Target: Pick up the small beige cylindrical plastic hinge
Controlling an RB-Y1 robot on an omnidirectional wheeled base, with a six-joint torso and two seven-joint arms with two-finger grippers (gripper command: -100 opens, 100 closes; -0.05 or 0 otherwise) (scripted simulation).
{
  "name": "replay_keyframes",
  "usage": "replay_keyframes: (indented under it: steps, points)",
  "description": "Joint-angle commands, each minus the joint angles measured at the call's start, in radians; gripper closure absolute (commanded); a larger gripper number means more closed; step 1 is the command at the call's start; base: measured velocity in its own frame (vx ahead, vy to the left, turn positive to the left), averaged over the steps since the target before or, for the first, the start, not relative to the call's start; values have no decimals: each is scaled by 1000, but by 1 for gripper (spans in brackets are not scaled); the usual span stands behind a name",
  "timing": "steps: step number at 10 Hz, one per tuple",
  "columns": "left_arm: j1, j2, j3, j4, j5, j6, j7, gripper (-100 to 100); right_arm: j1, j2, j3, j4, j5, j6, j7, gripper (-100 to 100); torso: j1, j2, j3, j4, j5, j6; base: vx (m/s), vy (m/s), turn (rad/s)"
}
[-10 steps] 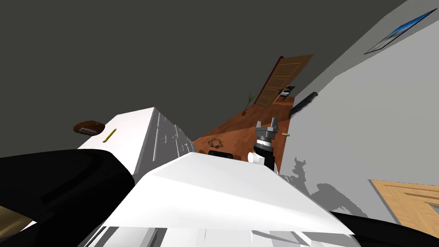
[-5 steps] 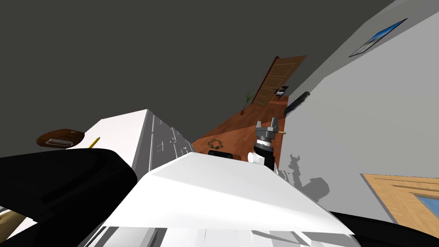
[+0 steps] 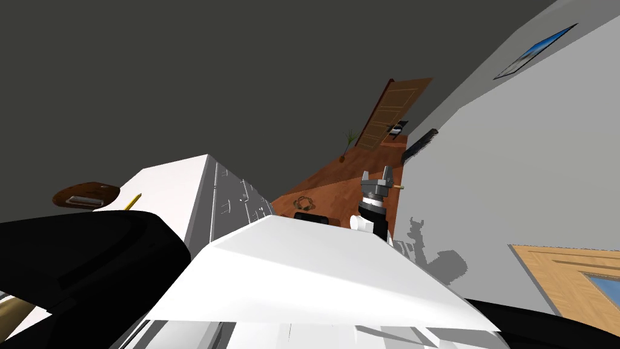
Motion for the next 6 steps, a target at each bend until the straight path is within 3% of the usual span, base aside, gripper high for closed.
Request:
replay_keyframes:
  steps: [1,3,4,5,6]
  points:
    - [0,0,0,0,0,0,0,100,0,0,0,0,0,0,0,0,0,0,0,0,0,0,0,0,0]
    - [0,0,1,1,0,1,0,100,0,0,0,0,0,0,0,0,1,0,0,0,1,0,0,0,0]
    - [0,0,0,1,0,1,0,0,0,0,0,0,0,0,0,0,1,0,0,0,1,0,0,0,0]
    - [26,-13,34,2,32,-31,-6,100,0,0,0,0,0,0,0,0,1,0,0,0,1,0,10,9,0]
    - [36,-18,48,4,44,-42,-10,100,0,0,0,0,0,0,0,0,0,-1,-1,0,0,0,15,16,3]
